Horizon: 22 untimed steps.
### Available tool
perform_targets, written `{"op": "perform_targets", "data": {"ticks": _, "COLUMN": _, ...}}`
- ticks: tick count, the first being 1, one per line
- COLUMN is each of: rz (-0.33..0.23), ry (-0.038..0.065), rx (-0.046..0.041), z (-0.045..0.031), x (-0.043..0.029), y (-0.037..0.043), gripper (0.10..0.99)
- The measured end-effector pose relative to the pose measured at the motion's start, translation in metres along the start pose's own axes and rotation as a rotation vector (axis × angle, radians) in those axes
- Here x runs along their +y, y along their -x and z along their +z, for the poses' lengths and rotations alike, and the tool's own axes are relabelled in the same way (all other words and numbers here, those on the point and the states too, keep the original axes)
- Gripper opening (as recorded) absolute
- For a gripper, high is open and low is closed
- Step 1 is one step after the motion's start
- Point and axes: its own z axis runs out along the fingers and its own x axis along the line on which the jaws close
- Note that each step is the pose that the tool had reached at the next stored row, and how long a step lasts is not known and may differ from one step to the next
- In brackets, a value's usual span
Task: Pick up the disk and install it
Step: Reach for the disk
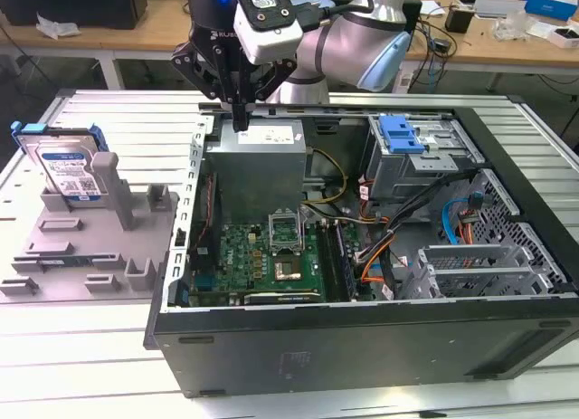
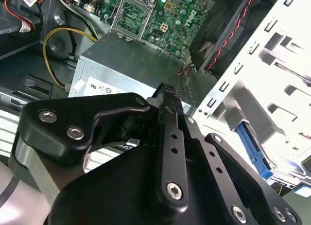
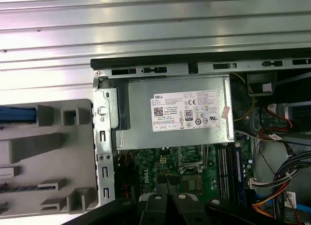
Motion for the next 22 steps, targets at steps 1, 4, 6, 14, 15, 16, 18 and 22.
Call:
{"op": "perform_targets", "data": {"ticks": 1, "rz": 0.0, "ry": 0.0, "rx": 0.0, "z": 0.0, "x": 0.0, "y": 0.0, "gripper": 0.106}}
{"op": "perform_targets", "data": {"ticks": 4, "rz": 0.0, "ry": 0.0, "rx": 0.0, "z": 0.0, "x": 0.0, "y": 0.0, "gripper": 0.106}}
{"op": "perform_targets", "data": {"ticks": 6, "rz": 0.0, "ry": 0.0, "rx": 0.0, "z": 0.0, "x": 0.0003, "y": -0.0011, "gripper": 0.106}}
{"op": "perform_targets", "data": {"ticks": 14, "rz": -0.001, "ry": 0.0, "rx": 0.0003, "z": 0.001, "x": 0.0276, "y": -0.0553, "gripper": 0.106}}
{"op": "perform_targets", "data": {"ticks": 15, "rz": -0.001, "ry": 0.0, "rx": 0.0003, "z": 0.0012, "x": 0.0284, "y": -0.0611, "gripper": 0.106}}
{"op": "perform_targets", "data": {"ticks": 16, "rz": -0.001, "ry": 0.0, "rx": 0.0003, "z": 0.0013, "x": 0.0289, "y": -0.066, "gripper": 0.106}}
{"op": "perform_targets", "data": {"ticks": 18, "rz": -0.001, "ry": 0.0, "rx": 0.0004, "z": 0.0015, "x": 0.0295, "y": -0.0765, "gripper": 0.106}}
{"op": "perform_targets", "data": {"ticks": 22, "rz": -0.001, "ry": 0.0, "rx": 0.0007, "z": 0.002, "x": 0.0318, "y": -0.1046, "gripper": 0.106}}
